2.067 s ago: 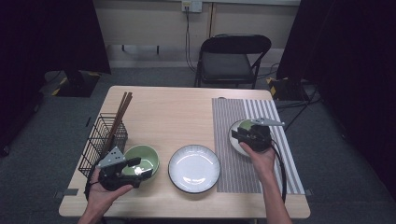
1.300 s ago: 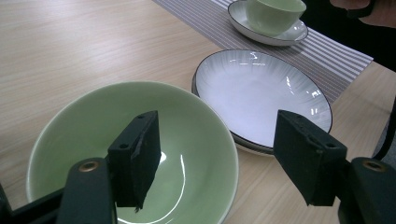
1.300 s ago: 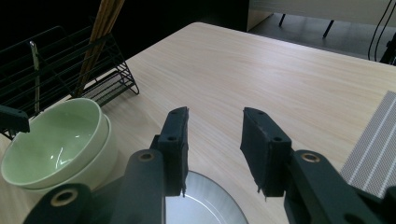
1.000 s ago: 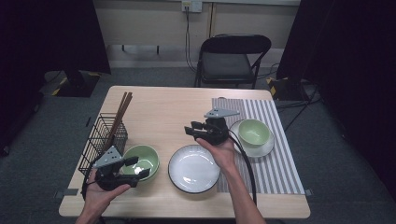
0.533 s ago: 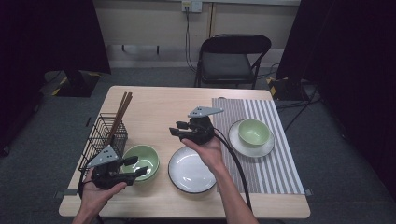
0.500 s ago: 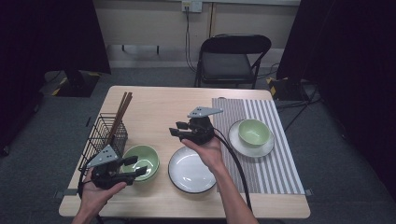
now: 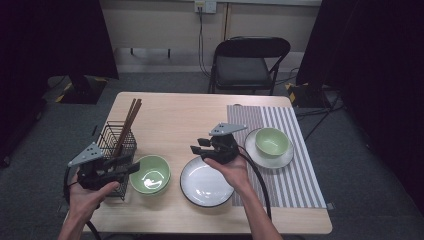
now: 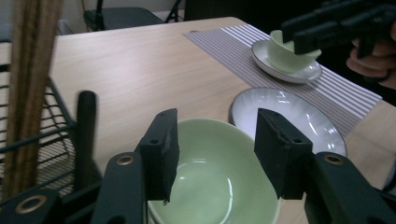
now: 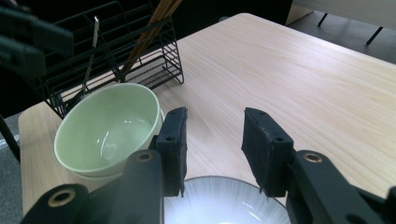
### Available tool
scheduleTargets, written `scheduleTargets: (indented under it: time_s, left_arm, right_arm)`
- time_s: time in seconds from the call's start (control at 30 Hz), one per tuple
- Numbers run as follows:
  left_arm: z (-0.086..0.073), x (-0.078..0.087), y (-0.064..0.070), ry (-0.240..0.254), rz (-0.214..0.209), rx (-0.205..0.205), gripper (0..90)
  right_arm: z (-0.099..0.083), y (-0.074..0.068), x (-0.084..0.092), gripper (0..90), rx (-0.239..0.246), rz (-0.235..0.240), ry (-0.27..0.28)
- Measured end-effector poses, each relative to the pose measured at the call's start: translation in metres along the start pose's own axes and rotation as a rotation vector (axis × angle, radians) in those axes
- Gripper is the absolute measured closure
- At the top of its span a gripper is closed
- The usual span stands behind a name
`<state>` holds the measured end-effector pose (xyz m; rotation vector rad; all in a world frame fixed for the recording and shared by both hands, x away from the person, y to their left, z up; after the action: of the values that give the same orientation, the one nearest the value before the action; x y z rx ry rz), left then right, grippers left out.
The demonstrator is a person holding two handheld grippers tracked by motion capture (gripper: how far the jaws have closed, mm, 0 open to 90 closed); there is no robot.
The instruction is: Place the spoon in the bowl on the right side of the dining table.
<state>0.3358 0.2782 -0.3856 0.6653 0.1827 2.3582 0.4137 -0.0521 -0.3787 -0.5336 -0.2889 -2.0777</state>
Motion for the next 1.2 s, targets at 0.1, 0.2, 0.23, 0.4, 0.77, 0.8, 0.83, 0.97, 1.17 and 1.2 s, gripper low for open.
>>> scheduleTargets:
  time_s: [0.1,0.2,0.23,0.4,0.77,0.8,0.83,0.97,1.17,1.2]
  left_arm:
    - [0.004,0.0,-0.008,-0.004,0.009,0.014,48.6]
    - [0.007,0.002,-0.013,-0.002,0.018,-0.003,50.5]
    - [0.008,0.004,-0.015,0.003,0.015,0.002,50.6]
    - [0.012,0.009,-0.024,0.015,0.056,-0.015,54.8]
    - [0.023,0.016,-0.039,0.017,0.058,0.011,66.6]
    - [0.025,0.016,-0.04,0.013,0.052,0.016,66.6]
    - [0.026,0.015,-0.04,0.015,0.036,0.019,67.2]
    - [0.035,0.011,-0.041,-0.017,0.055,-0.008,67.4]
    - [0.043,0.003,-0.047,-0.054,0.013,0.016,73.4]
    - [0.044,0.002,-0.048,-0.058,0.017,0.025,74.3]
  right_arm:
    - [-0.004,0.001,0.001,60.1,-0.004,-0.001,-0.004]
    - [-0.008,0.001,0.005,59.4,0.004,-0.003,-0.011]
    - [-0.01,0.001,0.007,59.4,0.005,0.002,-0.011]
    - [-0.025,0.004,0.013,58.7,-0.009,-0.012,-0.027]
    - [-0.056,0.01,0.031,56.5,-0.032,-0.047,-0.043]
    - [-0.056,0.01,0.032,56.4,-0.035,-0.05,-0.041]
    - [-0.056,0.011,0.033,56.0,-0.04,-0.048,-0.042]
    - [-0.054,0.012,0.036,55.2,-0.02,-0.05,-0.065]
    - [-0.058,0.012,0.037,54.6,-0.025,-0.054,-0.064]
    - [-0.058,0.012,0.037,54.5,-0.022,-0.054,-0.066]
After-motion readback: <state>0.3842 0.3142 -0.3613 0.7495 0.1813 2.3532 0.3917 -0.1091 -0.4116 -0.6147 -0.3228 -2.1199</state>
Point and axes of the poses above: each handheld gripper's, and its own axes: x roughly backward along the jaws, z roughly out of its top, y roughly to its right, the point moved 2 cm from there along -x, roughly forward along the jaws, and after that the axes turned 7 degrees about x, right-handed, at the moved point
